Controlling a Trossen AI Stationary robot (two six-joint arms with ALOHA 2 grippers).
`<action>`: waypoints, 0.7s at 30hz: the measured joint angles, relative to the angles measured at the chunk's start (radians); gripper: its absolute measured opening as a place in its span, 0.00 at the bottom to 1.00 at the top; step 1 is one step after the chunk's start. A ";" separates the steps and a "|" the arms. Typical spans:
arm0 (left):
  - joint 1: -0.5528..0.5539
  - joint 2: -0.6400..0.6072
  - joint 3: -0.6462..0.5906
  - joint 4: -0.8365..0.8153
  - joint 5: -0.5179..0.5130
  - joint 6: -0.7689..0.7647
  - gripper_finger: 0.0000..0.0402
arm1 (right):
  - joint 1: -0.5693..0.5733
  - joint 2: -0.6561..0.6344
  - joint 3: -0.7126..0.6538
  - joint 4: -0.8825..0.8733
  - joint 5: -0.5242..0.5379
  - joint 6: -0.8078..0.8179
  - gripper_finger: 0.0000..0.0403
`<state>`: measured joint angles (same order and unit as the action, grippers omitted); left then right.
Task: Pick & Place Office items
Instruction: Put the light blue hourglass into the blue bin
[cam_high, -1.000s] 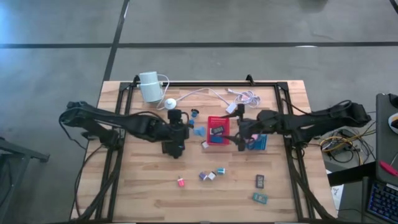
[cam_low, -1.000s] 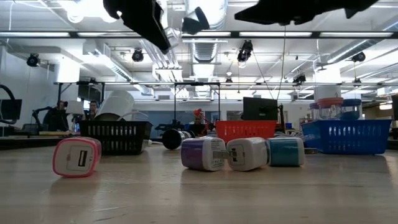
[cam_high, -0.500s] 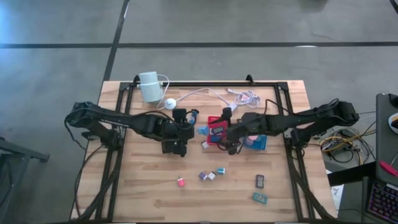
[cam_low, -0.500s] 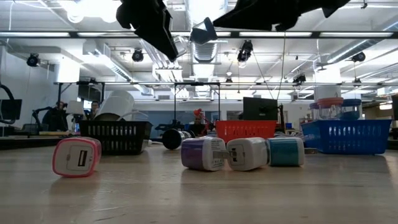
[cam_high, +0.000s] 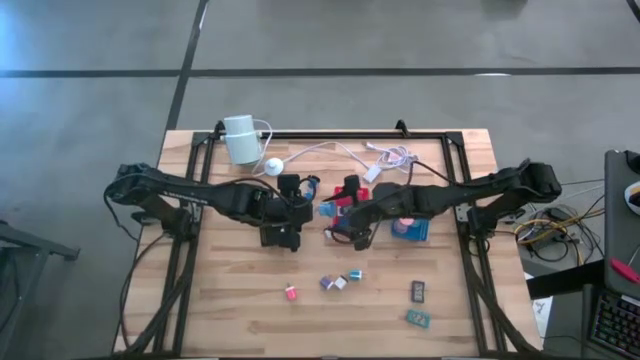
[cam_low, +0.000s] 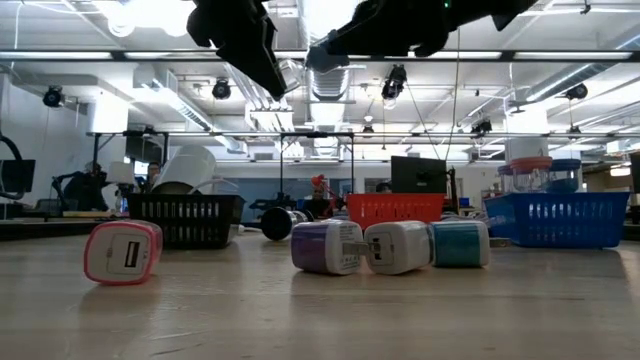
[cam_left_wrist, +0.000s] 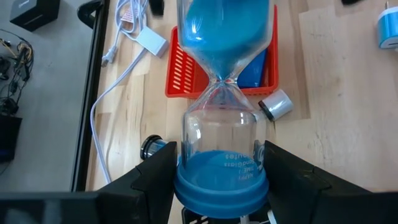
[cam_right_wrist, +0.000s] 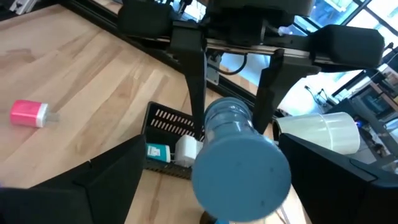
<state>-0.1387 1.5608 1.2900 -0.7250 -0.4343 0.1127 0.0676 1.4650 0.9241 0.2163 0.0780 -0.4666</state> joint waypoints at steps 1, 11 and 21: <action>0.000 0.000 0.000 -0.001 0.000 0.000 0.51 | 0.000 0.008 0.007 0.000 0.000 0.000 0.89; 0.000 0.000 -0.001 -0.010 0.002 -0.004 0.51 | -0.002 0.030 0.025 -0.012 0.002 0.001 0.79; 0.000 0.000 -0.002 -0.010 0.005 -0.008 0.51 | -0.012 0.028 0.025 -0.031 0.032 0.025 0.60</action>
<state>-0.1387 1.5608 1.2884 -0.7349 -0.4297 0.1047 0.0555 1.4933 0.9489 0.1856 0.1098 -0.4416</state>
